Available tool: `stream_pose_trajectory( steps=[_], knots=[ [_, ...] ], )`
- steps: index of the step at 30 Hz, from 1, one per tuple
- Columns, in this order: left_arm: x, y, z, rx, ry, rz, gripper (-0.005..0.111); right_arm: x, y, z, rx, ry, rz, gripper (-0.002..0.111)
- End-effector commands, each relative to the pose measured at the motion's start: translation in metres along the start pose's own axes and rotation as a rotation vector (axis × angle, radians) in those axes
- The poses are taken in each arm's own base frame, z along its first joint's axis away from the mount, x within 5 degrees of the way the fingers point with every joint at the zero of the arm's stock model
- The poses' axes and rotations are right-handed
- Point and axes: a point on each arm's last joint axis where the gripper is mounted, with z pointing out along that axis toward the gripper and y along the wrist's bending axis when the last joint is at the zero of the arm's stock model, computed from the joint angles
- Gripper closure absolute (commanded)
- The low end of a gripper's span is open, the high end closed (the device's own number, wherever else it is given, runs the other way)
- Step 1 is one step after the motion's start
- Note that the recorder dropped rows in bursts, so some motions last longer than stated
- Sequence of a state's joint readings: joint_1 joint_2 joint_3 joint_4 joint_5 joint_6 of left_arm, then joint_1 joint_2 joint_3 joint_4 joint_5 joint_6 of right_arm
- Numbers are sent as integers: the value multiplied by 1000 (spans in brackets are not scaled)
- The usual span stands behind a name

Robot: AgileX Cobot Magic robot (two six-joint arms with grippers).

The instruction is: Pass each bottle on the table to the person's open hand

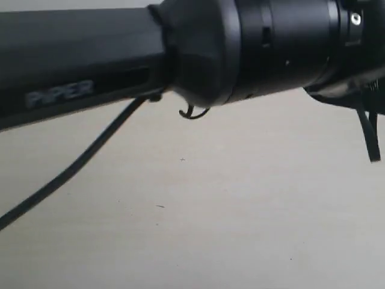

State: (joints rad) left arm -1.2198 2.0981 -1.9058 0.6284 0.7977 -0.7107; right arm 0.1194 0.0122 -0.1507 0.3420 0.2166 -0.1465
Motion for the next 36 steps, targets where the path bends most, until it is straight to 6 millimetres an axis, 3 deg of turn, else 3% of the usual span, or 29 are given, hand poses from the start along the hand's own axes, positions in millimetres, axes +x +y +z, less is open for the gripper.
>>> stream_pose_trajectory(
  steps=[1,8,22,26,31,36],
  knots=[
    [20,0,-24,119,-90,-7,107,1,-1,0,6,-4,-14,108],
    [66,17,-59,279,-145,38,107,1,0,0,5,-2,-10,108],
    [110,57,-139,409,-290,84,107,1,0,0,5,-2,-10,108],
    [128,67,-147,391,-276,115,107,1,0,0,5,-2,-10,108],
    [131,77,-151,304,-259,181,107,1,0,0,5,-2,-10,108],
    [141,97,-149,117,-129,181,107,1,0,0,5,-2,-10,108]
  ],
)
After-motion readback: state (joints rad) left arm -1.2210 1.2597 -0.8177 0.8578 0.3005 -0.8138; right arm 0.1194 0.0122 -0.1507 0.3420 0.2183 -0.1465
